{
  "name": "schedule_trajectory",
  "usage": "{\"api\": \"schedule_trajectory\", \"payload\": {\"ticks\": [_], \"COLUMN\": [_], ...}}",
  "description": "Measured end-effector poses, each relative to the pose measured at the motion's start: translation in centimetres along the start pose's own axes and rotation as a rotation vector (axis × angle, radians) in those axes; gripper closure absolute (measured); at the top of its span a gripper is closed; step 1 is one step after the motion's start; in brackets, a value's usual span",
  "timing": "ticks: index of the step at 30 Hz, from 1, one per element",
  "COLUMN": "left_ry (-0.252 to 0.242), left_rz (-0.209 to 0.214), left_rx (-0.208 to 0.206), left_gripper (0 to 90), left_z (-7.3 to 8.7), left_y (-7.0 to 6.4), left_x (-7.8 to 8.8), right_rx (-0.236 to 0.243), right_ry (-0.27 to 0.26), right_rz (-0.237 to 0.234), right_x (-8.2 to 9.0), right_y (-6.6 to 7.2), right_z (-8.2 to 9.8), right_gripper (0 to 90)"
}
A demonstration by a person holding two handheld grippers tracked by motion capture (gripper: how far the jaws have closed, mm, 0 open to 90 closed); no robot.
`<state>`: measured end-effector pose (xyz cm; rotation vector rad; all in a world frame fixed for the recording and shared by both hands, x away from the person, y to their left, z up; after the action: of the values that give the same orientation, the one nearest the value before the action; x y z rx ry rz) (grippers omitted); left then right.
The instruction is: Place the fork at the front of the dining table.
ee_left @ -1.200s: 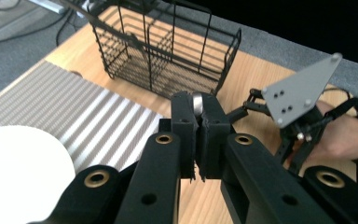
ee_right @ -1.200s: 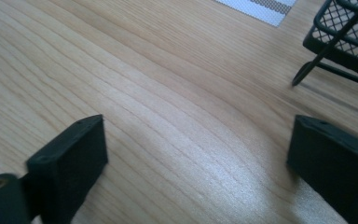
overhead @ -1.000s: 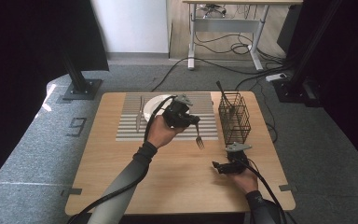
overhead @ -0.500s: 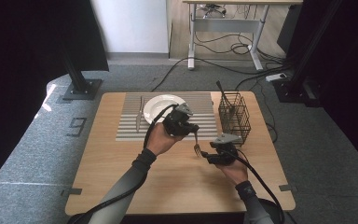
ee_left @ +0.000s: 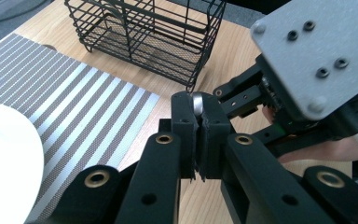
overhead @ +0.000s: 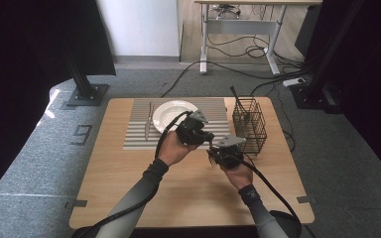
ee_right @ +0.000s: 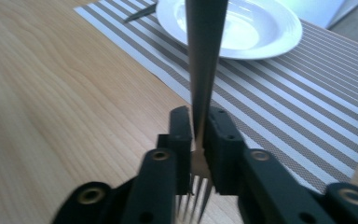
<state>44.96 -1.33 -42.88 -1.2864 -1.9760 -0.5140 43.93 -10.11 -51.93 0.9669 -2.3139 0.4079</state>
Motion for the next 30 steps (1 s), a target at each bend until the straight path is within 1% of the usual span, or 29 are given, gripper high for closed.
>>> {"api": "schedule_trajectory", "payload": {"ticks": [1, 3, 4, 5, 6, 7, 11, 12, 14, 15, 16, 17, 18, 19, 21, 22, 23, 24, 25, 26, 27, 29, 30], "left_ry": [-0.002, -0.016, -0.035, -0.058, -0.069, -0.077, -0.104, -0.110, -0.119, -0.133, -0.132, -0.137, -0.137, -0.136, -0.143, -0.143, -0.140, -0.140, -0.136, -0.132, -0.125, -0.122, -0.122], "left_rz": [-0.009, -0.009, -0.006, -0.003, 0.003, 0.002, -0.055, -0.063, -0.065, -0.036, -0.024, -0.033, -0.033, -0.030, -0.018, -0.018, -0.027, -0.027, -0.039, -0.046, -0.069, -0.079, -0.079], "left_rx": [-0.006, -0.009, -0.017, -0.016, -0.013, -0.019, -0.055, -0.057, -0.055, -0.032, -0.029, -0.028, -0.028, -0.019, 0.004, 0.004, 0.019, 0.019, 0.023, 0.023, 0.023, 0.033, 0.033], "left_gripper": [86.7, 86.6, 85.9, 79.8, 73.7, 68.6, 44.5, 37.9, 28.7, 24.4, 19.1, 15.8, 14.8, 13.3, 10.1, 7.7, 5.0, 3.0, 3.0, 1.1, 0.0, 0.0, 0.0], "left_z": [-0.1, -0.3, -0.5, -0.6, -0.7, -0.8, -0.4, -0.1, 0.1, 0.8, 1.3, 1.8, 1.8, 2.8, 3.9, 3.9, 5.0, 5.0, 5.8, 6.2, 7.6, 9.0, 9.0], "left_y": [0.0, -0.1, -0.1, -0.1, -0.2, -0.2, -0.4, -0.4, -0.4, -0.5, -0.6, -0.6, -0.6, -0.7, -0.8, -0.8, -0.8, -0.8, -0.8, -0.8, -0.8, -0.9, -0.9], "left_x": [-0.1, -0.2, -0.1, -0.1, 0.0, 0.0, 0.2, 0.2, 0.2, 0.2, 0.1, 0.1, 0.1, -0.1, -0.1, -0.1, -0.2, -0.2, -0.1, -0.1, 0.0, 0.2, 0.2], "right_rx": [0.007, 0.019, 0.017, 0.012, 0.009, 0.007, -0.004, -0.005, -0.006, -0.013, -0.014, -0.023, -0.023, -0.034, -0.034, -0.034, -0.036, -0.041, -0.041, -0.043, -0.042, -0.051, -0.051], "right_ry": [0.002, -0.005, -0.010, -0.014, -0.014, -0.014, -0.012, -0.010, -0.011, -0.008, -0.010, -0.009, -0.009, -0.007, -0.009, -0.007, -0.005, -0.004, -0.004, -0.002, 0.002, 0.006, 0.006], "right_rz": [0.021, 0.041, 0.048, 0.045, 0.045, 0.048, 0.047, 0.051, 0.055, 0.058, 0.060, 0.064, 0.064, 0.063, 0.062, 0.062, 0.063, 0.065, 0.065, 0.066, 0.069, 0.070, 0.070], "right_x": [-0.1, -0.1, 0.0, 0.1, 0.1, 0.2, 0.5, 0.6, 0.7, 0.9, 1.0, 1.0, 1.0, 1.2, 1.2, 1.3, 1.3, 1.4, 1.4, 1.4, 1.3, 1.3, 1.3], "right_y": [0.0, 0.1, 0.1, 0.1, 0.1, 0.0, -0.4, -0.5, -0.7, -1.1, -1.2, -1.4, -1.4, -1.8, -2.0, -2.1, -2.2, -2.3, -2.3, -2.5, -2.8, -3.0, -3.0], "right_z": [0.0, 0.0, -0.1, -0.1, -0.1, -0.1, -0.2, -0.2, -0.3, -0.3, -0.4, -0.4, -0.4, -0.4, -0.4, -0.5, -0.5, -0.5, -0.5, -0.5, -0.5, -0.5, -0.5], "right_gripper": [83.0, 83.7, 83.9, 84.0, 84.0, 84.0, 84.0, 84.0, 84.0, 84.0, 84.0, 84.0, 84.0, 84.0, 84.0, 84.0, 84.0, 84.0, 84.0, 84.0, 84.0, 84.0, 84.0]}}
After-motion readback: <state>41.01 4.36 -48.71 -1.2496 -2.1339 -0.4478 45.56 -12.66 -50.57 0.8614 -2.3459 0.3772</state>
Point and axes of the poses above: each handheld gripper's, and its own axes: x roughly backward along the jaws, z roughly out of its underside, y roughly to its left, the point moved 7 cm from there along -x, roughly forward along the jaws, and after that the axes turned 5 degrees about y, right-handed, at the moved point
